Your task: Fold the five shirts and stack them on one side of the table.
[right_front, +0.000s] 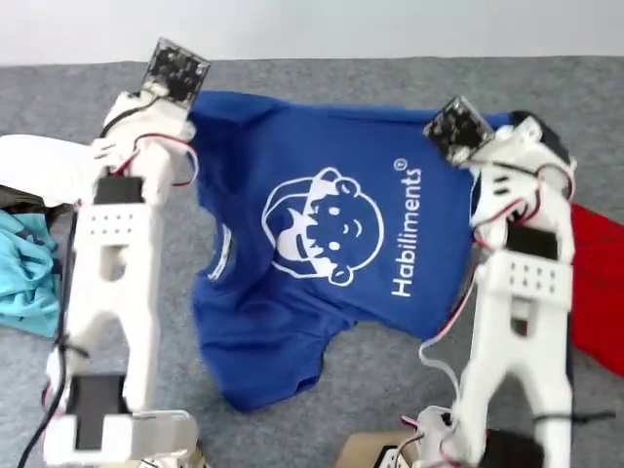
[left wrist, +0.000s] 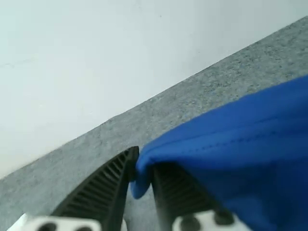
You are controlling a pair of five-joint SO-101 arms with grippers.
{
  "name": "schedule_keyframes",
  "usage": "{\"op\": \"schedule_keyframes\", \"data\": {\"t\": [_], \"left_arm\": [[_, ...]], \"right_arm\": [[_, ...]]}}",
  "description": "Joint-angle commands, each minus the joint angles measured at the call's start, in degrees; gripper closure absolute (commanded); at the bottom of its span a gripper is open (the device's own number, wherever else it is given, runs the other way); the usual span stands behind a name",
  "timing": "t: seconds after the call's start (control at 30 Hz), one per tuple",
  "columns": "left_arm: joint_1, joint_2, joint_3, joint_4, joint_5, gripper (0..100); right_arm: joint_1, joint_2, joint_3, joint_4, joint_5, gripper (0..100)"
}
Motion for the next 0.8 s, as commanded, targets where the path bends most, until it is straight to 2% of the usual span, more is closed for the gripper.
{"op": "schedule_keyframes", "data": {"t": [0.0,0.47,0.77], "left_arm": [[0.53,5.27,-7.16,-1.32,0.53,100],[1.05,28.57,-36.53,-1.05,0.26,100],[1.05,41.14,-53.32,8.70,0.18,100]], "right_arm": [[0.22,7.52,-10.55,-2.07,0.53,98.8],[-2.07,37.23,-43.43,-1.63,0.62,98.8],[-4.00,50.33,-54.24,-1.63,4.13,98.8]]}}
